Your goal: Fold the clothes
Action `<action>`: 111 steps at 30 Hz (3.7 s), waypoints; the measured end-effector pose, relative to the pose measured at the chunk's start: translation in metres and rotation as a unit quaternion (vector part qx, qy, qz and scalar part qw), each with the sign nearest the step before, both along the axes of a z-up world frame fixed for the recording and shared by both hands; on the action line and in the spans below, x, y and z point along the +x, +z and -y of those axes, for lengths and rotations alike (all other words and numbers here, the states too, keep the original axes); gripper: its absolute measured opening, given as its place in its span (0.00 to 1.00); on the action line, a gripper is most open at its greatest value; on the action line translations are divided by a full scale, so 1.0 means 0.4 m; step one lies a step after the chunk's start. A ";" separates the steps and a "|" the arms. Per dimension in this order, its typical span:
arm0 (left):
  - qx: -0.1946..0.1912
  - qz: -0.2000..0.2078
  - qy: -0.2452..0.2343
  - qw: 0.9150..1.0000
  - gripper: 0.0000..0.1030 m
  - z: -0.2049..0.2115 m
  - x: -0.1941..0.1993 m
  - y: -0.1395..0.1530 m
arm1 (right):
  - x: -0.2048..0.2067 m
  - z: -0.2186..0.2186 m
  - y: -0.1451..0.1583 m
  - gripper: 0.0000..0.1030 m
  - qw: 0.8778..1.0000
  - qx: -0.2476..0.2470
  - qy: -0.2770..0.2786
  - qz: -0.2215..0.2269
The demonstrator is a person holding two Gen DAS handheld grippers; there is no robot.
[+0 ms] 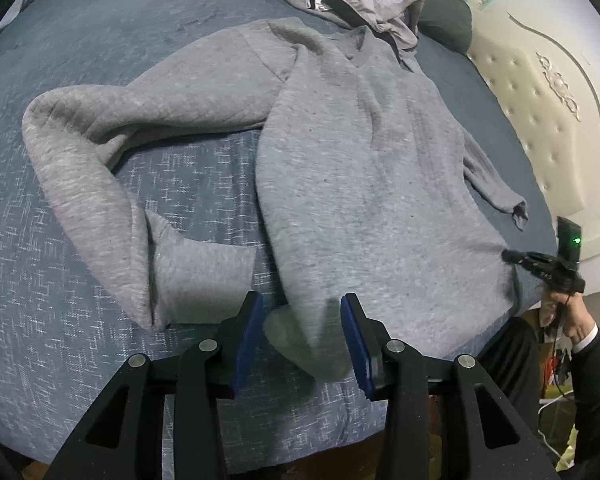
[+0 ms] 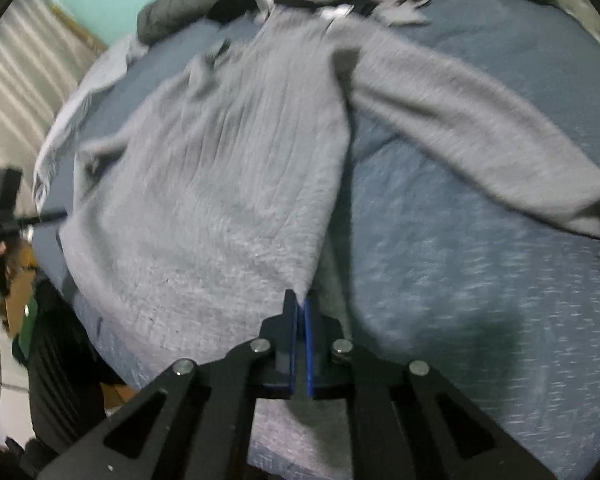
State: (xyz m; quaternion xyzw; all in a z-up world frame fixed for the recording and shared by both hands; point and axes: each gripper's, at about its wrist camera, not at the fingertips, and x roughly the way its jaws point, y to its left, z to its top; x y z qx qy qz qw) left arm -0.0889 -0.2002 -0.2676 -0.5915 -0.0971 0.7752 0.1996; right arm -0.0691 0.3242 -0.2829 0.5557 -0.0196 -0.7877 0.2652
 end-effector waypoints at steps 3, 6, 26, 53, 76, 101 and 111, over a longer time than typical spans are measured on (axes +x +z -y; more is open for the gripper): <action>0.007 0.003 0.000 1.000 0.43 -0.001 0.000 -0.008 | -0.016 -0.070 0.041 0.02 0.999 -0.007 -0.037 -0.021; 0.011 0.005 -0.010 1.000 0.43 -0.019 0.003 -0.020 | -0.033 -0.127 0.064 0.02 0.997 -0.006 -0.069 -0.030; -0.069 0.000 -0.133 0.989 0.49 -0.167 0.038 -0.102 | -0.023 -0.135 0.051 0.02 0.998 -0.004 -0.067 -0.015; -0.012 0.003 -0.155 0.988 0.06 -0.094 0.220 0.056 | -0.015 -0.088 0.060 0.12 0.998 0.040 -0.054 -0.009; 0.002 -0.007 -0.108 0.994 0.06 -0.066 0.205 0.034 | 0.122 -0.119 -0.082 0.06 0.997 0.003 -0.019 0.076; -0.033 0.038 -0.066 0.997 0.08 0.006 0.225 -0.062 | 0.210 -0.108 -0.023 0.08 0.996 0.018 0.024 0.080; -0.062 0.020 -0.028 0.998 0.17 0.065 0.156 0.028 | 0.130 -0.188 0.082 0.26 1.000 0.002 -0.010 0.025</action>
